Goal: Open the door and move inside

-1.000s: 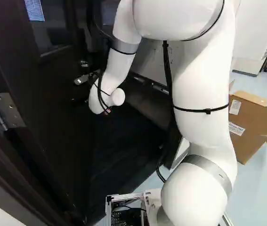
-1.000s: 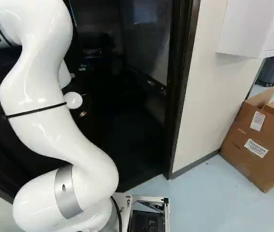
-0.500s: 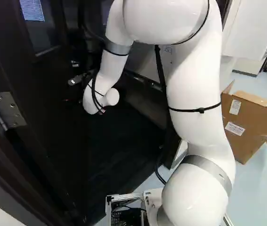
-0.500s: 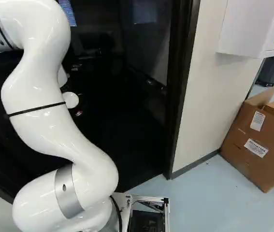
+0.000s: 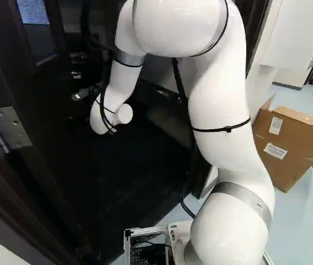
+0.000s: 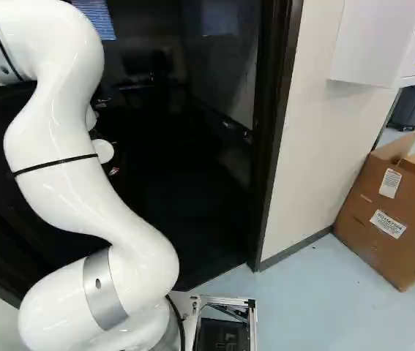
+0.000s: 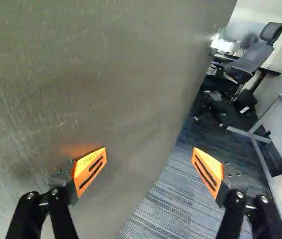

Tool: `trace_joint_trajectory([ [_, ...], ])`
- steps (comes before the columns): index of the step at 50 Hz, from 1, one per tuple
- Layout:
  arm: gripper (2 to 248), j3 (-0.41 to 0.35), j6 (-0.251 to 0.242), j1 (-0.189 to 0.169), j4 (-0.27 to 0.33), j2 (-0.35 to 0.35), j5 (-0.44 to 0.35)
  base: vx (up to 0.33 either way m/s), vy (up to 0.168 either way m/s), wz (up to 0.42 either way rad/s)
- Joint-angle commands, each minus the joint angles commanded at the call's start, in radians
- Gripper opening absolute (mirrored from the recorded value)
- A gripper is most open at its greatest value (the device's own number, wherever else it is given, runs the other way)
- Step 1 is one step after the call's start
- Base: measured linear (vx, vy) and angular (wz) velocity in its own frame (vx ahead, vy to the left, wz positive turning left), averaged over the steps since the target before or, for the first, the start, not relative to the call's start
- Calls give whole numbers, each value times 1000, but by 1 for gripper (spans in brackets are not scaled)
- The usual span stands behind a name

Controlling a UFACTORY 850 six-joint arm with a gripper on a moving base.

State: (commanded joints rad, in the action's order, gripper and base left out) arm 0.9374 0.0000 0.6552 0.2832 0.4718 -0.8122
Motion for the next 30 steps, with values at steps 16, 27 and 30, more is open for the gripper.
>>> trace_joint_trajectory([
  [16, 247, 47, 0, 25, 13, 36, 0, 0, 0, 0],
  [27, 247, 80, 0, 41, 17, 61, 0, 0, 0, 0],
  [30, 247, 89, 0, 46, 17, 68, 0, 0, 0, 0],
])
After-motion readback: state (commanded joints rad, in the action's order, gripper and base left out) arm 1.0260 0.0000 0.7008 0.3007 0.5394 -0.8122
